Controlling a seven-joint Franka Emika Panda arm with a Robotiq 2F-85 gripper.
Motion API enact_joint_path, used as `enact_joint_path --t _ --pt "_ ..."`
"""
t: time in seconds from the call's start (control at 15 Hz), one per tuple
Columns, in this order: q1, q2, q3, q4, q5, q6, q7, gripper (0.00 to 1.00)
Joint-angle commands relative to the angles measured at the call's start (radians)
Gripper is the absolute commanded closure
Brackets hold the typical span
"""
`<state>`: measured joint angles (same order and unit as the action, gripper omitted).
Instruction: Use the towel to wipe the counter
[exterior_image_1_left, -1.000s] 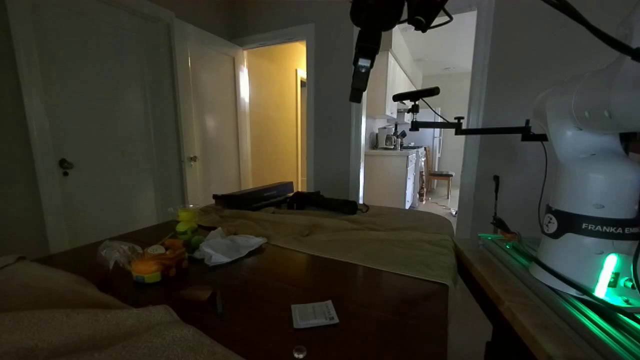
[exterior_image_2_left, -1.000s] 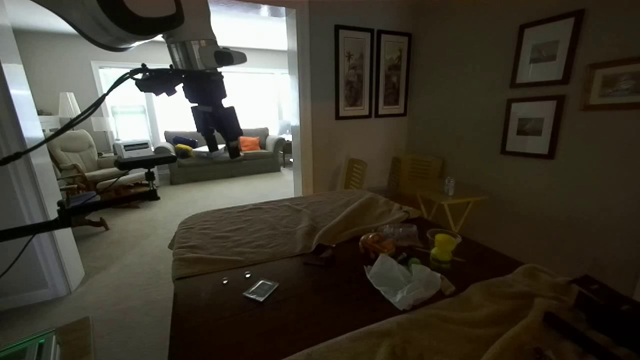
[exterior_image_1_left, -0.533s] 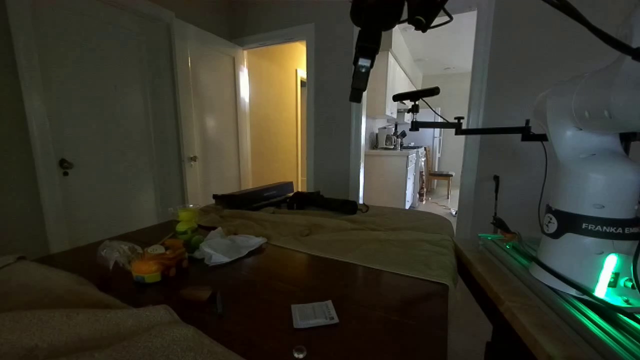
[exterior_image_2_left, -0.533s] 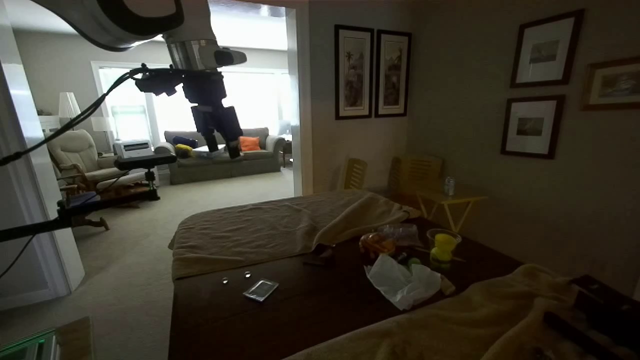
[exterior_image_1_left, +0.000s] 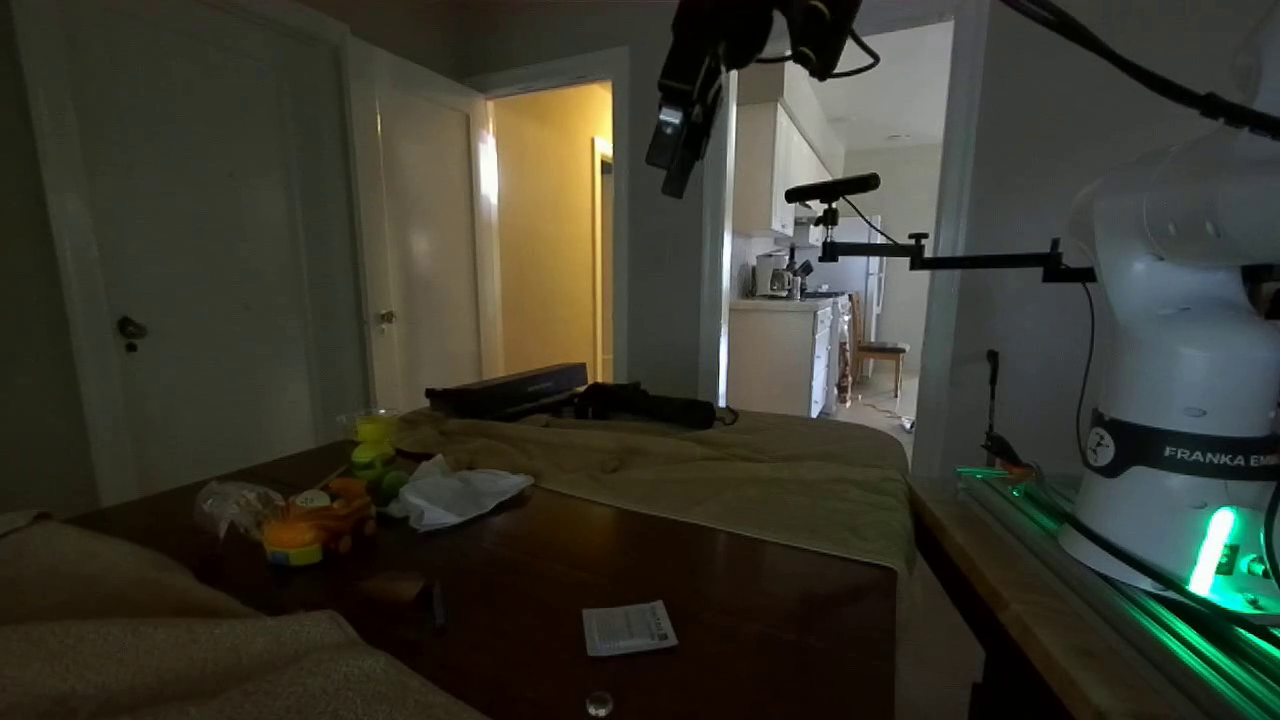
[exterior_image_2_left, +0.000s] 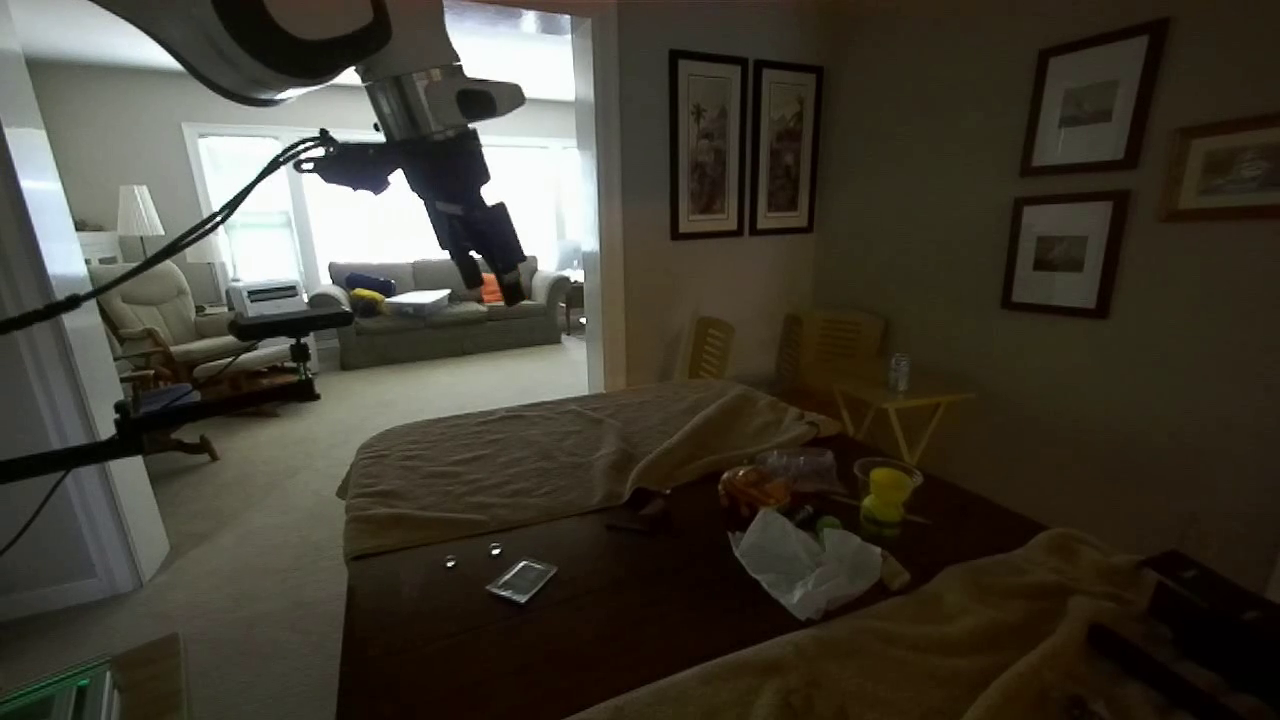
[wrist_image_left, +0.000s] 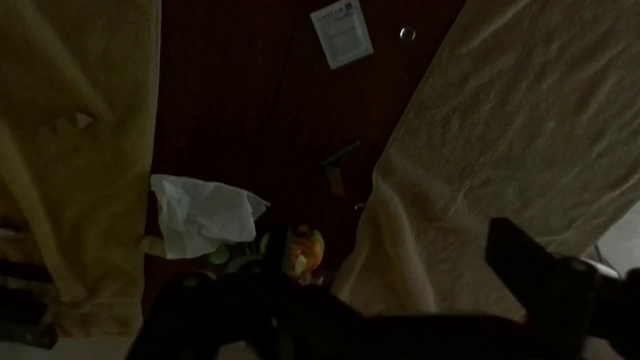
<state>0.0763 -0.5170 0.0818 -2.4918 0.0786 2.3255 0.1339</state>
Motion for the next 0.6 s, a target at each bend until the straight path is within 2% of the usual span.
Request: enact_joint_path --t 0.0,0.33,0.47,0.53 --pt "-0.047 0.048 -0.034 -0.023 0.018 0.170 0.029 0.00" --pt "-0.119 0.176 -0.091 -0.025 0.015 0.309 0.034 0.00" --pt "-0.112 0.213 -0.126 -0.013 0.056 0.309 0.013 0.00" --pt "-0.121 0.176 -0.106 -0.026 0.008 0.282 0.016 0.00"
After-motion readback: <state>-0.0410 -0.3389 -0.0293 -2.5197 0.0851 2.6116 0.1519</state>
